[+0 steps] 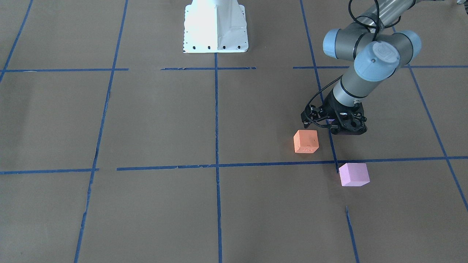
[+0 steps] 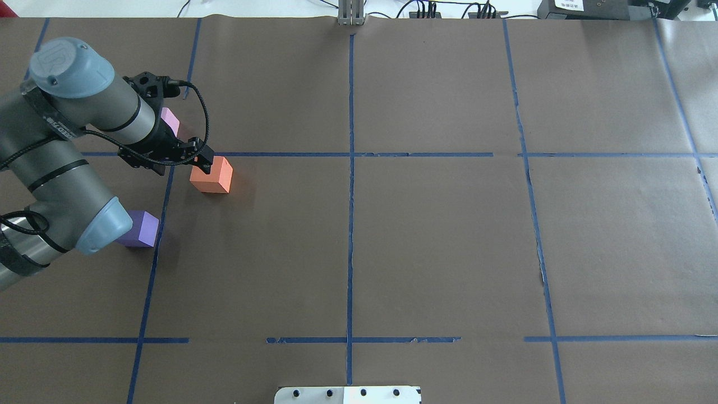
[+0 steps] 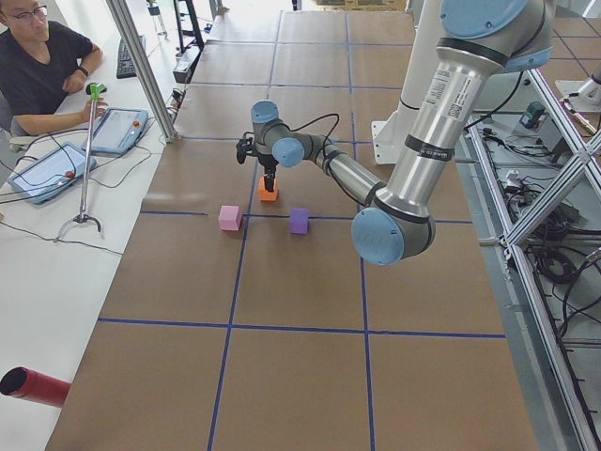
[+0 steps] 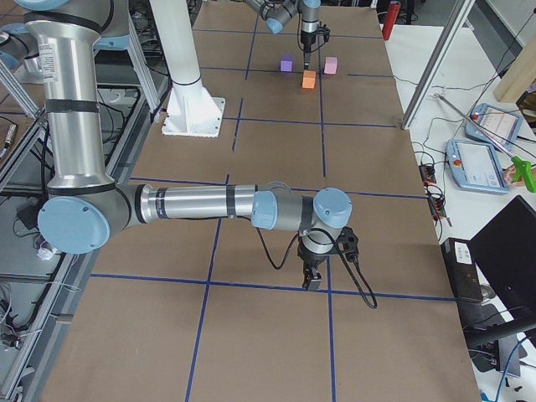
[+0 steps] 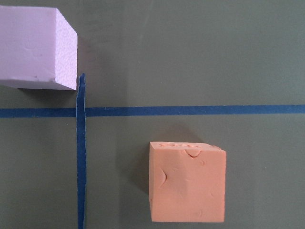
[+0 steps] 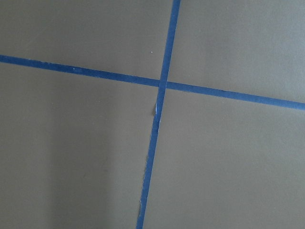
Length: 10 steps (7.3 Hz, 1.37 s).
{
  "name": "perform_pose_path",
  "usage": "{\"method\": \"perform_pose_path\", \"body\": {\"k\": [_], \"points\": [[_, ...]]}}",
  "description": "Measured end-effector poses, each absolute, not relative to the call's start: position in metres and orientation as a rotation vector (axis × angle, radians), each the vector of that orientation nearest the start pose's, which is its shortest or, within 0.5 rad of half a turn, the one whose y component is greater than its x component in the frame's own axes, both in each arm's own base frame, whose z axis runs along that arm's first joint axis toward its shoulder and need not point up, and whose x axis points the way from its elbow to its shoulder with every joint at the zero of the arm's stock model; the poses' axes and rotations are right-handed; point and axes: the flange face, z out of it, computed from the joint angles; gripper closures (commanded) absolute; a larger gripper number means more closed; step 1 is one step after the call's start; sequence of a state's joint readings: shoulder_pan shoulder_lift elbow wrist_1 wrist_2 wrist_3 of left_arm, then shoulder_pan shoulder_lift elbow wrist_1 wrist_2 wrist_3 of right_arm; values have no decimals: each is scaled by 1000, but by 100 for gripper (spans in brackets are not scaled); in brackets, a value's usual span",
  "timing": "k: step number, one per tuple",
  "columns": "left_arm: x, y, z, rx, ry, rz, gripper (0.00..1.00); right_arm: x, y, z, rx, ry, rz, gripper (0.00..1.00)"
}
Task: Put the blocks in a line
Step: 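Move the left gripper down over the orange cube, then close the left gripper on the orange cube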
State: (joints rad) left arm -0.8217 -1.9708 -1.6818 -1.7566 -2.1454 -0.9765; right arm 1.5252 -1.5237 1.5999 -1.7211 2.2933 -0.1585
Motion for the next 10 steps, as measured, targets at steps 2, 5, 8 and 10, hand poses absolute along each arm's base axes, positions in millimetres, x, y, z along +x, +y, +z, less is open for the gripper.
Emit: {"method": "perform_pose_path", "body": {"k": [2,5,8,10], "points": [[399,-521,367,2,853,-20,0,44,-508,639,-30,-726,-168,0],[412,-530,375,3,841,-29,0,44,-508,639,-30,-726,-168,0],[420,-537,382,-1,839,-34,0,44,-507,639,-30,-726,-168,0],[427,-543,382,-6,835,-36,0,44,-507,639,-30,-726,-168,0]]}}
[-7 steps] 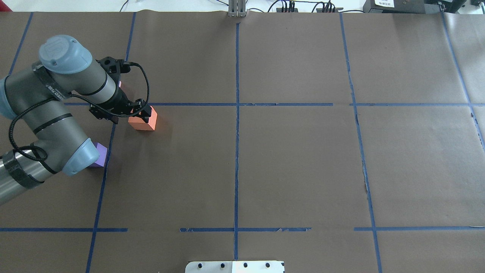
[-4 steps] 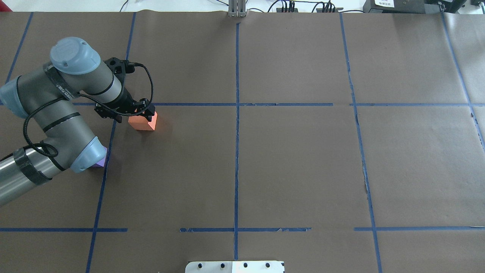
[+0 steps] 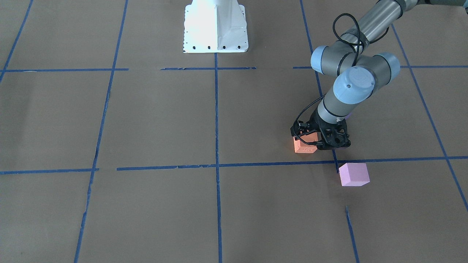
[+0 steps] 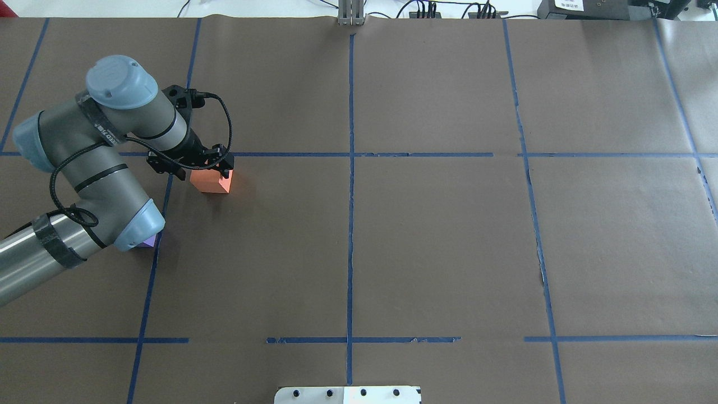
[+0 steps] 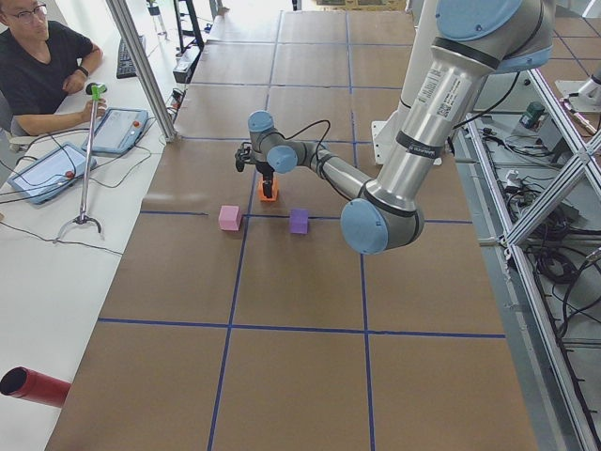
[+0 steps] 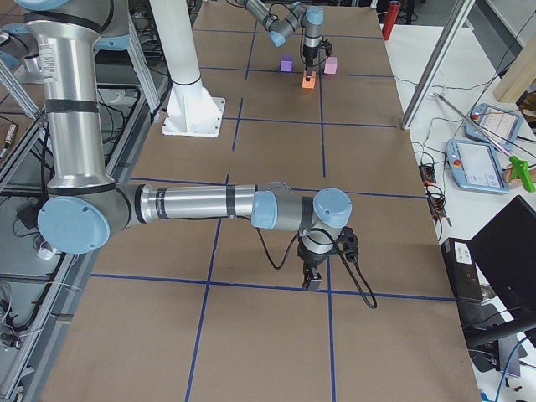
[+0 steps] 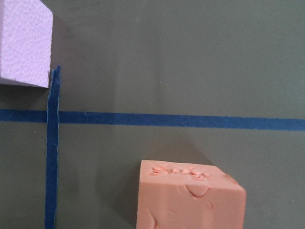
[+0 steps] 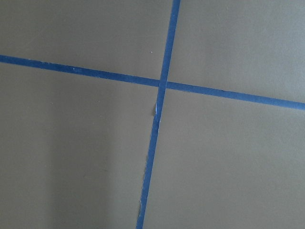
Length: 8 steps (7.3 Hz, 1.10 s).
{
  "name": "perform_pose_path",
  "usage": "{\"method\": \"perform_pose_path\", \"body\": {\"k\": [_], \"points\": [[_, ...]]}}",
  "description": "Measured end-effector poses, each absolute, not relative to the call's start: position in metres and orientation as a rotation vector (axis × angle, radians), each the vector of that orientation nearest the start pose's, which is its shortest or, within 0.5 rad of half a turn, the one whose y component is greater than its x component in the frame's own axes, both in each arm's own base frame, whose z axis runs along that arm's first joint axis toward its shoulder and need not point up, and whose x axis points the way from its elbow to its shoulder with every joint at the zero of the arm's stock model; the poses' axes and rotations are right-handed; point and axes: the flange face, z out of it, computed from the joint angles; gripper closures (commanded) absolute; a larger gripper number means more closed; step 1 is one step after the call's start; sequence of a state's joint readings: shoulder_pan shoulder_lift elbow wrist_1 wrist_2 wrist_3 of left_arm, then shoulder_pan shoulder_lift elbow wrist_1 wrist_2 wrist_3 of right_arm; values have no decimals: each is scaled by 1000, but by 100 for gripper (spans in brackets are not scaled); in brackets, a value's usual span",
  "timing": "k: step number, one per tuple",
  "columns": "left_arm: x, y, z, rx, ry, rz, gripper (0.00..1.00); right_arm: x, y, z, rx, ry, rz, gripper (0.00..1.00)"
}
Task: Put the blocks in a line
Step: 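Close the left gripper on the orange cube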
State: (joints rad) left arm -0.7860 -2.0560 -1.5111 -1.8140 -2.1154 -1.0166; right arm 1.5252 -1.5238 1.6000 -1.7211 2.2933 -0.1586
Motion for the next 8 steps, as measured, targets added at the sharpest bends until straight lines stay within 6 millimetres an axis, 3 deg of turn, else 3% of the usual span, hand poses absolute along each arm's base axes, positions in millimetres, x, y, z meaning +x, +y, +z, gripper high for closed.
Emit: {"method": "perform_pose_path", "body": {"k": [4,6,8], "points": [[433,-549,386,-4,837,-36,4,44,-507,639,-30,-726,-169,0],[433,-549,387,-5,836,-36,40,44,-507,639,-31,-726,-169,0],[433,-550,387,-6,835,-38,60,44,-507,639,-31,-726,-168,0]]}}
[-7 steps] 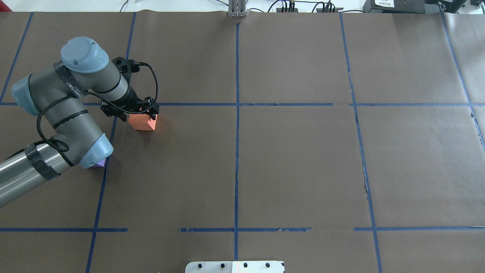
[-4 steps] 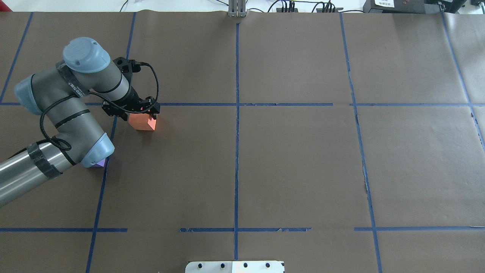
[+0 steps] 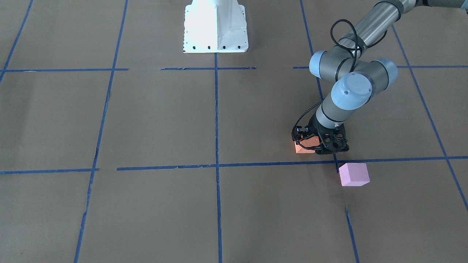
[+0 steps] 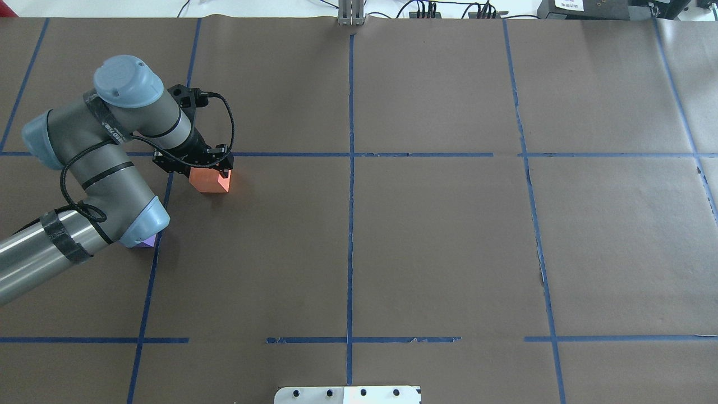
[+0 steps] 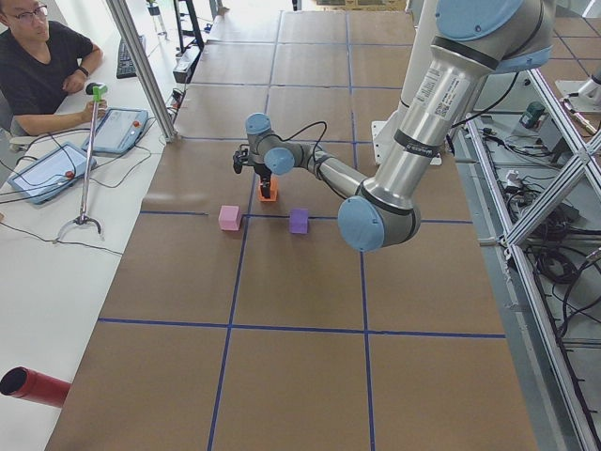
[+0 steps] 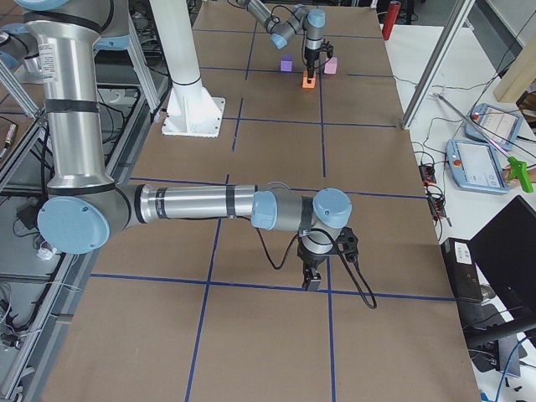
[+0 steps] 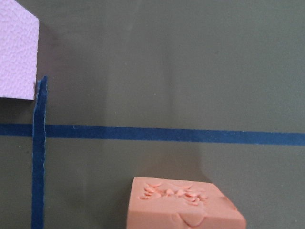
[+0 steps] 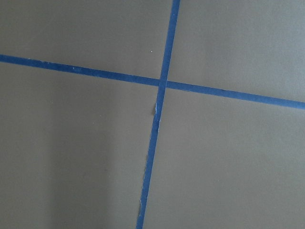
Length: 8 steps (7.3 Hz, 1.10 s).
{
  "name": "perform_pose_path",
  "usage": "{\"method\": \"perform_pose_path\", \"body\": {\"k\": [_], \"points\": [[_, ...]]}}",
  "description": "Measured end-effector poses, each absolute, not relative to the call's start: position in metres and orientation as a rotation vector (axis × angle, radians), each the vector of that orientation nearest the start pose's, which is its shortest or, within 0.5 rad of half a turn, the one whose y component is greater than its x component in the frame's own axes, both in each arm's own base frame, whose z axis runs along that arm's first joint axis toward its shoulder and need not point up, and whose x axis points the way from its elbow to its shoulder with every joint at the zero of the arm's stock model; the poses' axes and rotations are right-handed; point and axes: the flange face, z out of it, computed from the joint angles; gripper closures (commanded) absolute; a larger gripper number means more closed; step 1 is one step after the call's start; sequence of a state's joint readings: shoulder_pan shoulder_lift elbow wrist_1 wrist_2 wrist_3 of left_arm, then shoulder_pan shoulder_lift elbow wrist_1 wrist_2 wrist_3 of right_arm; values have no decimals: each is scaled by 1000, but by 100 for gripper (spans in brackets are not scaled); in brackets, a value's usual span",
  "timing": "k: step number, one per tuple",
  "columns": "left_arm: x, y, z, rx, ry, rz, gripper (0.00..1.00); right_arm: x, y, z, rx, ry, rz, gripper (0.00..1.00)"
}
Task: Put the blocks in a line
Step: 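Close the left gripper on the orange cube, then lift the orange cube and carry it toward the pink cube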
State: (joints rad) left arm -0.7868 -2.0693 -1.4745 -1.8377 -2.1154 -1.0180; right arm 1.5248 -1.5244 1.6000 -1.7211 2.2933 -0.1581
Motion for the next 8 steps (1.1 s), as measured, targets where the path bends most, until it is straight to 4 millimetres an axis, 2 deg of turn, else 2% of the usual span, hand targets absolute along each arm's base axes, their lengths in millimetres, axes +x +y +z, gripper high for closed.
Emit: {"method": "perform_pose_path", "body": {"k": [1,2,4,5,8], "points": [[433,-550,387,-6,836,-39,77,44,-507,639,-31,-726,-168,0],[433,-550,387,-6,835,-39,81,44,-507,639,-31,-726,-168,0],[430,-554,381,1,844,-42,82,44,-507,639,-30,-726,-168,0],[425,-557,373,8,853,-46,86,44,-508,639,-30,-726,-168,0],[377,-560,326,32,856,-85,87,44,-508,639,-30,-726,-169,0]]}}
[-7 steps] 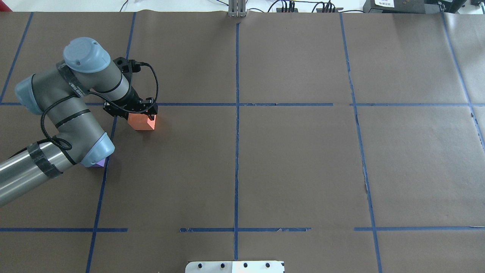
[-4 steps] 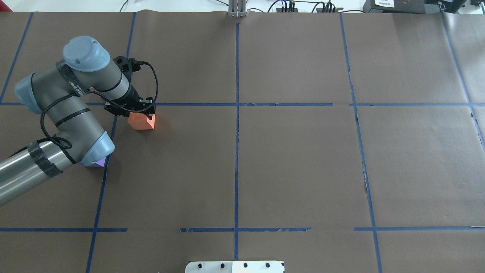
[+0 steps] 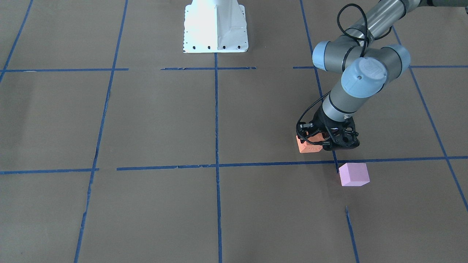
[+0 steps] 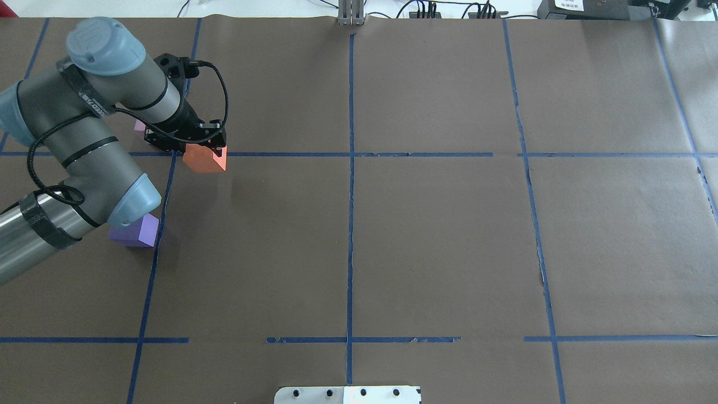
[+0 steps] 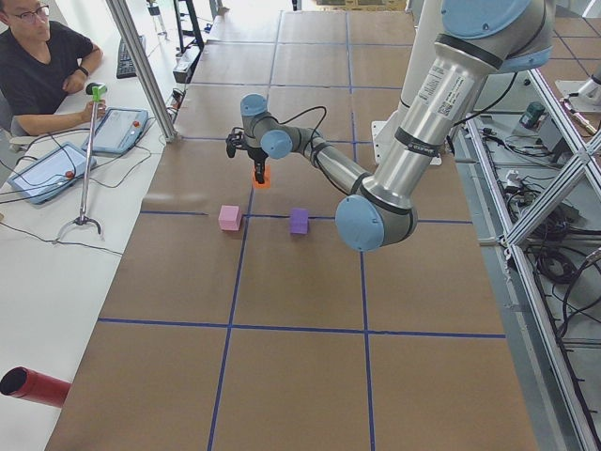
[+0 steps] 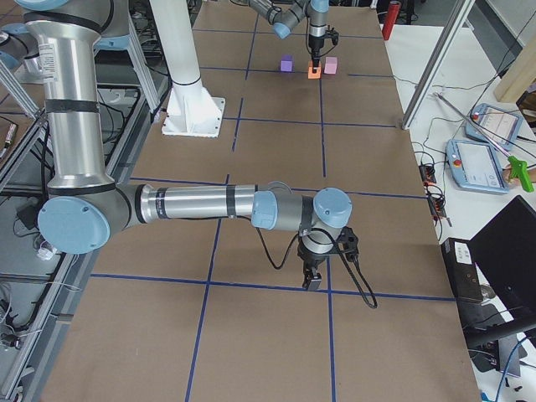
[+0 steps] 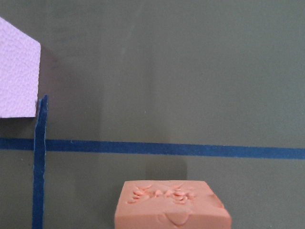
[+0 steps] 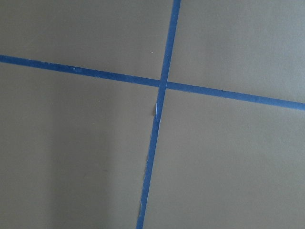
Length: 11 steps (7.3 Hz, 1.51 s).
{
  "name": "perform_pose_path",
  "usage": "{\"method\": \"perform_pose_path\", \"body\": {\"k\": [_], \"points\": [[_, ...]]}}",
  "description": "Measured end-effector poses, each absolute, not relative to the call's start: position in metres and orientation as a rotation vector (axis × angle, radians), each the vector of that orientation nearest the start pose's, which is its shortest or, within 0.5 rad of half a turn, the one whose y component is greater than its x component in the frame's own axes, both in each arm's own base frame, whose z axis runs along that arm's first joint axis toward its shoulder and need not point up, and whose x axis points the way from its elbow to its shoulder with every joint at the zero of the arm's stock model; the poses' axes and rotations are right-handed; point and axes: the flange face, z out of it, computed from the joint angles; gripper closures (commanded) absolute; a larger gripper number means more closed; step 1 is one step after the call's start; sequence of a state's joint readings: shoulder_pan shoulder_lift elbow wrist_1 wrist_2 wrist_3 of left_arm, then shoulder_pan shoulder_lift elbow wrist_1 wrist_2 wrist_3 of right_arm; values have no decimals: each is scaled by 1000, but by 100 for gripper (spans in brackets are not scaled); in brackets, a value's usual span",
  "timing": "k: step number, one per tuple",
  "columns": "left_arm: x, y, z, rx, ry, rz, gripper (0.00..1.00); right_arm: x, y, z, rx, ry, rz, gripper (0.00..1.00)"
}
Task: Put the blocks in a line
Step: 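Lift the orange cube and carry it toward the pink cube, then lower the orange cube just nearer the robot than the pink cube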
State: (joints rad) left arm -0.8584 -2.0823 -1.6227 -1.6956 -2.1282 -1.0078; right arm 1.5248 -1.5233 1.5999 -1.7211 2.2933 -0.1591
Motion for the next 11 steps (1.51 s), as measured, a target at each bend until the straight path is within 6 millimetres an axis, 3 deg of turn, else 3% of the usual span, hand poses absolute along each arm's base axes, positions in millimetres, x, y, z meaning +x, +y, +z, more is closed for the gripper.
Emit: {"method": "perform_pose_path", "body": {"k": [3,4,6,9,11], "points": [[311,-541,269,45,816,-98,87,44,-508,639,-30,-726,-168,0],[300,-538,264,55,806,-76,87,44,-507,639,-31,-726,-168,0],[282,-542,285,86,774,13,87,44,-507,639,-31,-726,-169,0],[234,-560,352,97,766,40,86,44,-507,639,-31,-726,-168,0],[216,-569,380,81,784,42,86,44,-507,639,-31,-726,-168,0]]}}
